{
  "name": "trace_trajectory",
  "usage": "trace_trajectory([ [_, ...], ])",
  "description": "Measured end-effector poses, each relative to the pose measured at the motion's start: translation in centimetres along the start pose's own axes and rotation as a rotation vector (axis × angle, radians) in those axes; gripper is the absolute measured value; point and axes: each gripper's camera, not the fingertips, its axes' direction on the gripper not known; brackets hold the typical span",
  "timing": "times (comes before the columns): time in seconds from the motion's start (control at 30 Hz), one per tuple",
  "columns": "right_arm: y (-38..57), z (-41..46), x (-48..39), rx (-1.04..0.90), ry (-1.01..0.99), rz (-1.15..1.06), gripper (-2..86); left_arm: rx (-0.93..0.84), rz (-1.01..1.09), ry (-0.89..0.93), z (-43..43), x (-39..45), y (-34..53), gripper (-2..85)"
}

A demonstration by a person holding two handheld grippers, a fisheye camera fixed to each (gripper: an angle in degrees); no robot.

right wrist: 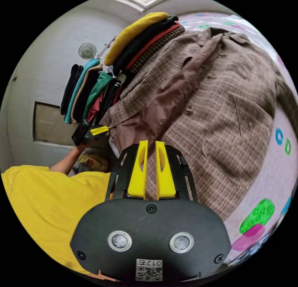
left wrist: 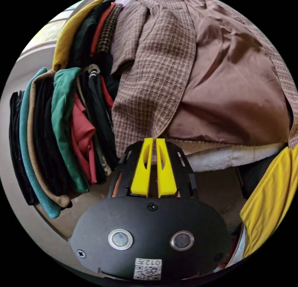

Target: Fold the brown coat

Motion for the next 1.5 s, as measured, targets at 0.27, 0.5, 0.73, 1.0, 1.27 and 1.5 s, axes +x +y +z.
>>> trace_trajectory([
  [0.27,-19.3,2.8,10.3,0.167,-0.157,0.236,7.2,0.177,-0.15,0.307,-8.4,-9.2,4.9,0.0],
  [0.5,-28.1,5.0,19.8,0.282,-0.131,0.517,11.6,0.346,-0.234,0.463,-13.3,-16.5,8.5,-0.1],
  [0.73,-36.3,5.8,24.1,0.335,0.071,0.464,12.3,0.501,-0.314,0.686,-14.1,-23.1,11.6,-0.1],
  [1.0,-45.6,12.0,24.6,0.097,0.36,0.201,12.5,0.498,-0.304,0.742,-14.3,-27.2,12.9,-0.1],
  [1.27,-49.5,13.6,25.7,0.034,0.349,0.134,3.1,0.454,-0.146,0.727,-15.9,-30.7,11.4,-0.1],
  [1.5,-55.3,6.8,26.8,0.043,0.306,0.131,2.1,0.409,0.243,0.948,-17.5,-30.7,7.9,-0.1],
])
